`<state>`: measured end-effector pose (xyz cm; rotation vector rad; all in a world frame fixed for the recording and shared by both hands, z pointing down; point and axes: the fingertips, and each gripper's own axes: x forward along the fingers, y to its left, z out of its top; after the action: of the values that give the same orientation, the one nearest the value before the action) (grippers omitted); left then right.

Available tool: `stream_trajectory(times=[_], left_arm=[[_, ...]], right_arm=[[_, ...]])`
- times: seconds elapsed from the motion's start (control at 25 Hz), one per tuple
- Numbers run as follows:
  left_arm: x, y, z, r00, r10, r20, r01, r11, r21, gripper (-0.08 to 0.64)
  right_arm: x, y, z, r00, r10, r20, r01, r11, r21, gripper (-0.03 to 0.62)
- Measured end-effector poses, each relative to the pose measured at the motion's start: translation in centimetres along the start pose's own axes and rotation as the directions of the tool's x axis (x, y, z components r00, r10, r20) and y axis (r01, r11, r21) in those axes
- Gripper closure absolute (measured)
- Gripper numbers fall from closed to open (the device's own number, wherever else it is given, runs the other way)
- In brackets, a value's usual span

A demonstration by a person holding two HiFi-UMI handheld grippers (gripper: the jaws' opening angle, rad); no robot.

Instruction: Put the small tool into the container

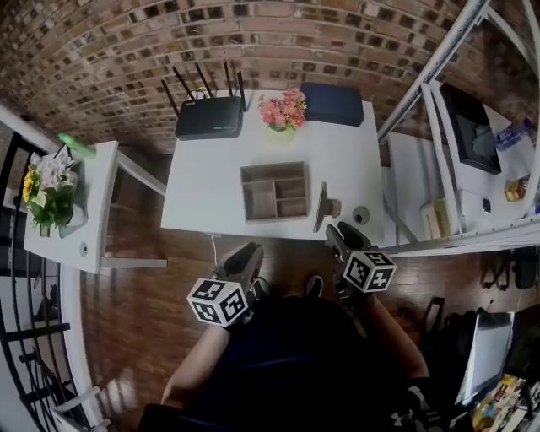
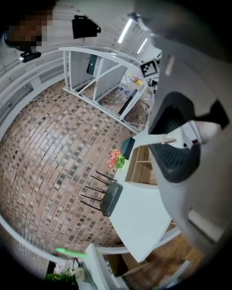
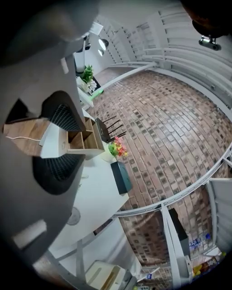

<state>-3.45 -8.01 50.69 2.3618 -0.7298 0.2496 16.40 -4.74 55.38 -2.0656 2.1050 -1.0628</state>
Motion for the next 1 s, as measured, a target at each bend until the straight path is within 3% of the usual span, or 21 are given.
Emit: stream_trajectory(times=[0.24,0.56,1.0], left_arm=[[1.0,-0.1,0.7,0.999,0.039,0.018,-0.039,0.999,0.005,0.476],[0.7,0.7,0.4,0.995,0.097,0.035,-0.096,0.995,-0.032,0.454],[-0.4,1.6,-0.3,0.986,0.157,0.049,-0.153,0.985,-0.084,0.454]], right_arm=[[2.6,-5.2,0.3,0.996,-0.039,-0.075,0.036,0.999,-0.039,0.383],[7.2,-11.1,-3.5,0.965,-0.059,-0.256,0.071,0.997,0.035,0.351],[10.8,-13.2,-5.3,0.926,-0.055,-0.374,0.069,0.997,0.024,0.364]])
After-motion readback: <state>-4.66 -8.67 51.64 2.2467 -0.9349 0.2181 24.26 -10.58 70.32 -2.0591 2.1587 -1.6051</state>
